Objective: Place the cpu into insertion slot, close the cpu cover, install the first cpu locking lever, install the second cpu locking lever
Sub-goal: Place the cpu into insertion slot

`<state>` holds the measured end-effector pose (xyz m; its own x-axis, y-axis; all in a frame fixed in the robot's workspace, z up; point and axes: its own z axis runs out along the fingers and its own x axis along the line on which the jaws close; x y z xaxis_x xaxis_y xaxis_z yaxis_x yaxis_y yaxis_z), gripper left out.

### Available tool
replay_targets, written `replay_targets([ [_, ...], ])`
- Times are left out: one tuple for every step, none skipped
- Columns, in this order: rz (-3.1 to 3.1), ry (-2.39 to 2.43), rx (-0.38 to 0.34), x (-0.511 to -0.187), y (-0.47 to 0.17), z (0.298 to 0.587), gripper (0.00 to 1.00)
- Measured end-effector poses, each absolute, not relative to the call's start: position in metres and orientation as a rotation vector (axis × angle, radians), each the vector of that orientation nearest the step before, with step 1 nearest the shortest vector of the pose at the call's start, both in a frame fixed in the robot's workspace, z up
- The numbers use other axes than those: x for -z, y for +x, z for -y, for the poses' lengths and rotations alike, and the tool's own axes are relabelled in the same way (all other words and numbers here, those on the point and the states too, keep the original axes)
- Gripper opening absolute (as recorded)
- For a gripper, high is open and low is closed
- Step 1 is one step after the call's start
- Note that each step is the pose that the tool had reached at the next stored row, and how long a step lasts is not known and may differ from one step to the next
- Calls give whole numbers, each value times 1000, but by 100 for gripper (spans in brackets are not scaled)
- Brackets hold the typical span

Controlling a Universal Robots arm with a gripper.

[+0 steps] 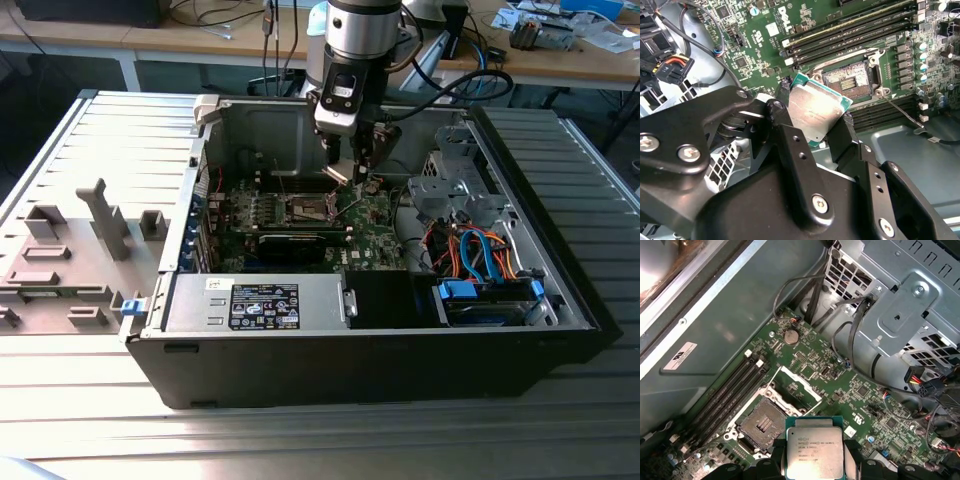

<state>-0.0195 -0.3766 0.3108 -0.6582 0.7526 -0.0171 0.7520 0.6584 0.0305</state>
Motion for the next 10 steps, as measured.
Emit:
replay_targets([
  [-2833, 1290, -31, -311, -20, 377, 54],
  [-2831, 1293, -30, -311, -20, 377, 54],
  [-2829, 1297, -29, -311, -20, 377, 54],
  [-2828, 1299, -29, -311, -20, 377, 54],
  [-2827, 1301, -28, -311, -19, 377, 54],
  [-2826, 1303, -27, -311, -20, 377, 54],
  [-2825, 1304, -27, -311, -20, 377, 54],
  [-2824, 1306, -26, -311, -20, 377, 54],
  [-2823, 1308, -26, -311, -20, 377, 54],
  [-2822, 1310, -25, -311, -20, 377, 54],
])
